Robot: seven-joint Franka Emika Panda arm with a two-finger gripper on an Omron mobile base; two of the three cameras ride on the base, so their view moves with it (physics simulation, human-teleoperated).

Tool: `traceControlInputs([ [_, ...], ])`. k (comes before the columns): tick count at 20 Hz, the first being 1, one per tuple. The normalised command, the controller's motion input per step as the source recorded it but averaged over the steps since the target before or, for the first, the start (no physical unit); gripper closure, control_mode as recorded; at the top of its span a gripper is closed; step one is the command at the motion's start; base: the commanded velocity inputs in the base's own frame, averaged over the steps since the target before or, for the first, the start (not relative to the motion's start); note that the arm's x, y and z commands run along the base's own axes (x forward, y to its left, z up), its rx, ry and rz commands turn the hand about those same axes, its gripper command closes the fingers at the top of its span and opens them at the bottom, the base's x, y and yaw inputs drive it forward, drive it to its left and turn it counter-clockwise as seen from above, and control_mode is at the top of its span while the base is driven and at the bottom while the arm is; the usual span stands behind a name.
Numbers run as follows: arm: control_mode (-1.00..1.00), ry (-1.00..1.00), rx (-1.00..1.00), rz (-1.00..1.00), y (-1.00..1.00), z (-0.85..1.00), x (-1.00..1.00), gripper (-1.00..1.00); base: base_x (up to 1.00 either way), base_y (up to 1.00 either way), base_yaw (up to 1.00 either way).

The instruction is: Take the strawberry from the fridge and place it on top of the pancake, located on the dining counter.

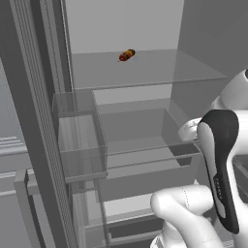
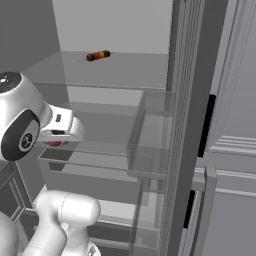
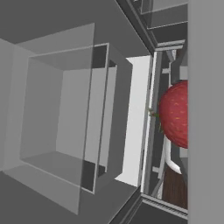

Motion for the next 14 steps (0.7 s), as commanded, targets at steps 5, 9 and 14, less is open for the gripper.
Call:
traceControlInputs([
  [5,-1.00,0.00,0.00,-0.03,0.00,-0.01,0.00,1.00,0.00,0.00,0.00],
  [9,-1.00,0.00,0.00,0.00,0.00,0.00,0.00,1.00,0.00,0.00,0.00],
  [14,1.00,0.01,0.00,0.00,0.00,-0.01,-0.04,1.00,-0.20,0.00,0.00],
])
